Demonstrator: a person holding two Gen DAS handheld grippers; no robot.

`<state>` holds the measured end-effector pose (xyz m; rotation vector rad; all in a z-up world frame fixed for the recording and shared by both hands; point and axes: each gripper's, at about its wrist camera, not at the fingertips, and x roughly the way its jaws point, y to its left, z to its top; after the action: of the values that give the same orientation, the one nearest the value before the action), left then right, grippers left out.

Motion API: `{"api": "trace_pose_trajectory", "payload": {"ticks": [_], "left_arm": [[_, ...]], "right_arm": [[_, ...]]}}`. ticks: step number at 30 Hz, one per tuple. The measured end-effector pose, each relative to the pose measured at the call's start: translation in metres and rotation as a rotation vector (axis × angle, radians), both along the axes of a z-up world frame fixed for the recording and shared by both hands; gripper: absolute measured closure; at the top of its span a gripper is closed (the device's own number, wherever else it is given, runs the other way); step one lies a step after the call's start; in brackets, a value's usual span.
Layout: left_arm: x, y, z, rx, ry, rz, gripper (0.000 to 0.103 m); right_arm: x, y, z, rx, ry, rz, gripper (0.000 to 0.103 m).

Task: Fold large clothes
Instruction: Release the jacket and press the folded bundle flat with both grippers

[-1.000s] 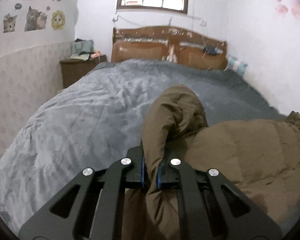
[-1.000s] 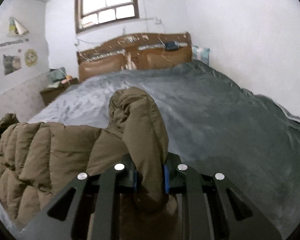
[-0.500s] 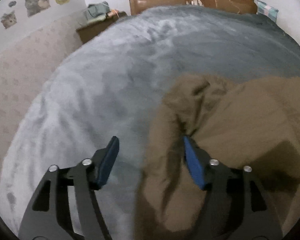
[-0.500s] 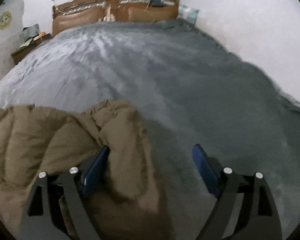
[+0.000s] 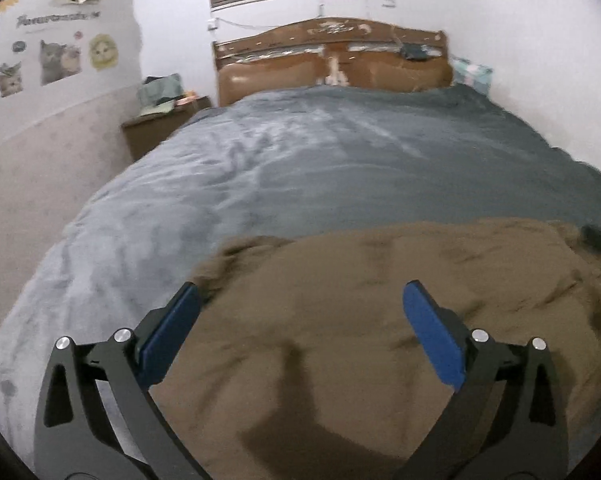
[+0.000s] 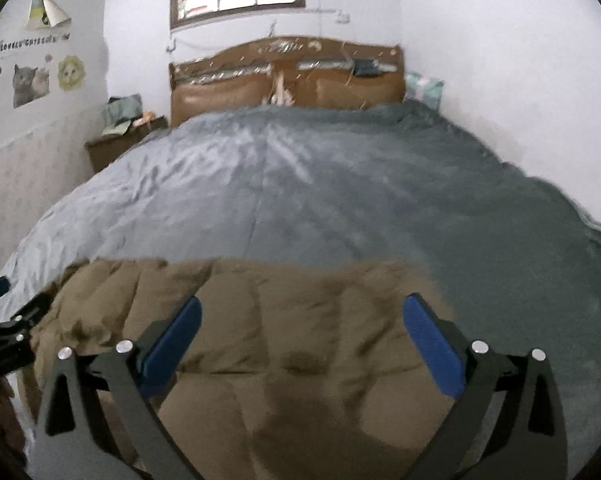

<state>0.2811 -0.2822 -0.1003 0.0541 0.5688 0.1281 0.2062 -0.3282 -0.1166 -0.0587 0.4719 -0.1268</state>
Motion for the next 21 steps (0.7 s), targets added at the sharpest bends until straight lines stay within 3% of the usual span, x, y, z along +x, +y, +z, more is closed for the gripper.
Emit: {"api": "trace_pose_trajectory", "payload": {"ticks": [5,9,12,16,21], "left_arm": [[0.049,-0.010,-0.047,0.093,0.081,0.022,0.003],[0.069,0.010,-0.075,-0.018,0.126,0.017,0.003],[0.067,0.008,-0.087,0.016,0.085,0.030,0.003],[0.067,0.011,-0.104,-0.035,0.102,0.025,0.003],[0.087,0.012,-0.114,-0.062,0.116,0.020,0.003]], "right_arm": [[0.041,0.006,-0.042,-0.074,0.072,0.041,0.002],[0.055,-0.008,-0.076,-0.069,0.075,0.105,0.002],[0.068,-0.005,-0.087,-0.063,0.094,0.085,0.002],[0.078,0.002,-0.098,-0.095,0.081,0.057,0.001],[0.091,-0.008,-0.106,-0.038,0.133,0.073,0.001]]}}
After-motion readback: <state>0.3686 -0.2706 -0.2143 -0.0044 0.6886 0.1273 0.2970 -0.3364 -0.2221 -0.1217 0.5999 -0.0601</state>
